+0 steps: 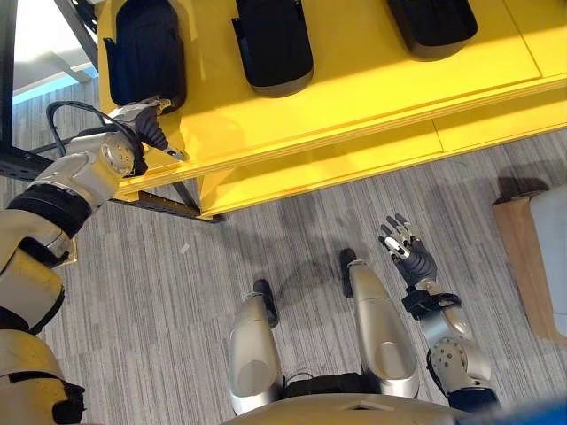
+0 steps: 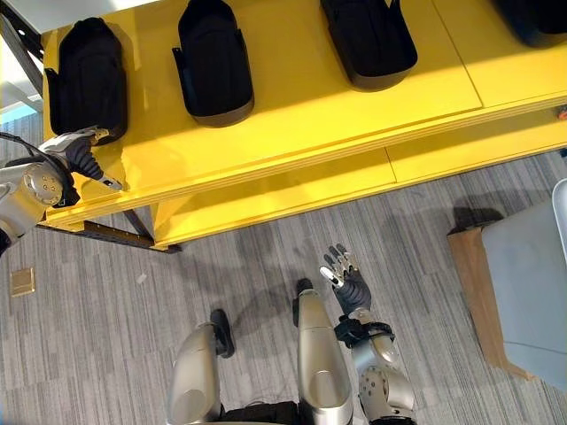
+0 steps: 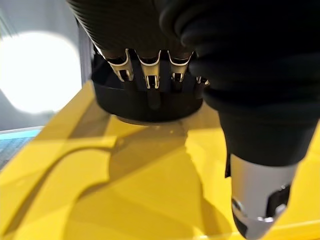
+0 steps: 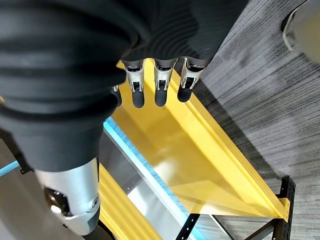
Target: Move parts from the plastic box to the shelf.
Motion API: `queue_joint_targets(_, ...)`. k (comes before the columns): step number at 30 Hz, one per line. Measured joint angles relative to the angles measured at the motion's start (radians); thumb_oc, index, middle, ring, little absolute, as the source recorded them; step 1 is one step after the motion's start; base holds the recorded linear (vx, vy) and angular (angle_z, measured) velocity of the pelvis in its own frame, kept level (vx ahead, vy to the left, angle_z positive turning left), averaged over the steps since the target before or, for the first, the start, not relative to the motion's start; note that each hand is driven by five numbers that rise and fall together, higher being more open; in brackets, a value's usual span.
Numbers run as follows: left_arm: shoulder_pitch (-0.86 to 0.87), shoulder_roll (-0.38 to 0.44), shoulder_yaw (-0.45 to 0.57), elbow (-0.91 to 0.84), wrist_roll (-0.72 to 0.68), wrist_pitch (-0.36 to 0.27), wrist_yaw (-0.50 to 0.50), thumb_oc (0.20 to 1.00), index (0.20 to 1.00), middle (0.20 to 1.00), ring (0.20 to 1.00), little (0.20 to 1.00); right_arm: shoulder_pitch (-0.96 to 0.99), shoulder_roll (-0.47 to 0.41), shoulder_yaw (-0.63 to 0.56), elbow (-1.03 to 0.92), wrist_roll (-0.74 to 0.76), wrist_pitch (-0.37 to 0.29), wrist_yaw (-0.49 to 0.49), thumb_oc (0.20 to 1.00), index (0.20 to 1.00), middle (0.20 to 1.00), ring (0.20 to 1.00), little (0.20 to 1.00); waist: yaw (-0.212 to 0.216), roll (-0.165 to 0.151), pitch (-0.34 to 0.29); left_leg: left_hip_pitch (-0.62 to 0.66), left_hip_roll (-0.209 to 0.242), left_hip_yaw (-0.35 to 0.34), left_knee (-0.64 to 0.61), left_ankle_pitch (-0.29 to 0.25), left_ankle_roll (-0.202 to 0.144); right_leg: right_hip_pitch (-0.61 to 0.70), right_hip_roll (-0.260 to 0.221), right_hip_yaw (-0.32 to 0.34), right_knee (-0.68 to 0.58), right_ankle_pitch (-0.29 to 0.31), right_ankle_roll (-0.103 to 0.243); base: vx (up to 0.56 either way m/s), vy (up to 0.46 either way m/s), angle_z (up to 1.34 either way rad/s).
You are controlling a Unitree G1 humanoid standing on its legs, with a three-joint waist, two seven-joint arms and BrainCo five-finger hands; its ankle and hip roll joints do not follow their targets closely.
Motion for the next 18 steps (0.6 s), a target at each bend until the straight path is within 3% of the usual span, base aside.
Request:
queue_joint_targets(7,-0.005,0.0,-0.002,-0.026,0.0,-0.004,0.016,1.0,1.0,1.0,1.0,1.0,-0.003,0.029,0.007,-0.001,0.0,0.0,0.001,1.0,1.0,1.0,1.0,1.0,0.003,-0.001,0.0,0.001,-0.011,-0.001,-0.004,0.0,0.0,0.001,-0.01,0.001,0.0,-0.001,0.001,0.02,-0.002,0.01)
queue_joint_targets(18,0.008,0.009,-0.009,-0.315,-0.001,-0.01,0.034,1.0,1.0,1.0,1.0,1.0,-0.001,0.029,0.001,0.026,0.0,0.0,0.002,1.0,1.0,1.0,1.0,1.0,0.003,-0.003,-0.001,0.007,-0.008,-0.028,0.014,-0.002,0.004,0.044,-0.009,-0.014,-0.017,0.012,0.011,0.0,-0.006,0.04)
